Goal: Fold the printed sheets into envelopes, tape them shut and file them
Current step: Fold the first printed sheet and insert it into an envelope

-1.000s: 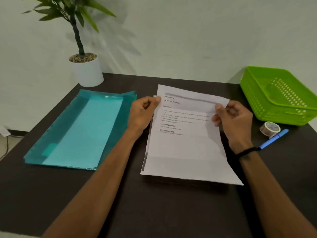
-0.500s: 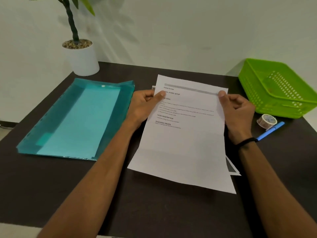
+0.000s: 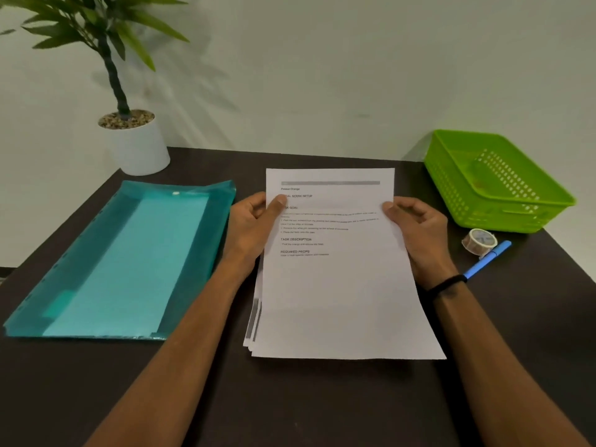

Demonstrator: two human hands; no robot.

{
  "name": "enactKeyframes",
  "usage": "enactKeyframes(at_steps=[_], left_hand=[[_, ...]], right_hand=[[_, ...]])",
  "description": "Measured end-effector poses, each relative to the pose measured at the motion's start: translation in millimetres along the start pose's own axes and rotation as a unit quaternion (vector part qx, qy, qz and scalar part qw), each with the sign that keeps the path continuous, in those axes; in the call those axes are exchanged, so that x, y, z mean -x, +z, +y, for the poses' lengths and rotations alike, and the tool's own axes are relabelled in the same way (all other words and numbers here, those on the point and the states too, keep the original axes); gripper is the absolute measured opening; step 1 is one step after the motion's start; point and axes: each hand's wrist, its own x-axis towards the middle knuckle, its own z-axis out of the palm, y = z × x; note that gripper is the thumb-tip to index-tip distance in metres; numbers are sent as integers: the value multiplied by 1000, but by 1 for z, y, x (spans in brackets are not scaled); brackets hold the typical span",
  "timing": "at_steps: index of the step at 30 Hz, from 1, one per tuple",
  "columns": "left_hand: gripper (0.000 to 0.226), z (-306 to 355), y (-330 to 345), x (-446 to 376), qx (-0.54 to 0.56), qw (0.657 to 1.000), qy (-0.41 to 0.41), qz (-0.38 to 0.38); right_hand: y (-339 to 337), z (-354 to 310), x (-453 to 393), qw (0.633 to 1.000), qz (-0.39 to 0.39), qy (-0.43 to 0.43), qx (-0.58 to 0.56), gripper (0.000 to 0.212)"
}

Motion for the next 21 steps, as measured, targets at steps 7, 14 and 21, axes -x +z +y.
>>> enactKeyframes(at_steps=[7,14,21], left_hand=[[15,-2,-3,-5,63,996,-55,3],[16,-4,-6,-5,75,996,-49,-15],[27,-3,-8,-4,80,995,-54,-17]], right_hand=[[3,-4,2,998,-42,37,-16,23],[4,-7,1,998,-46,37,-15,12],[1,-5,0,998,-57,23,5,13]])
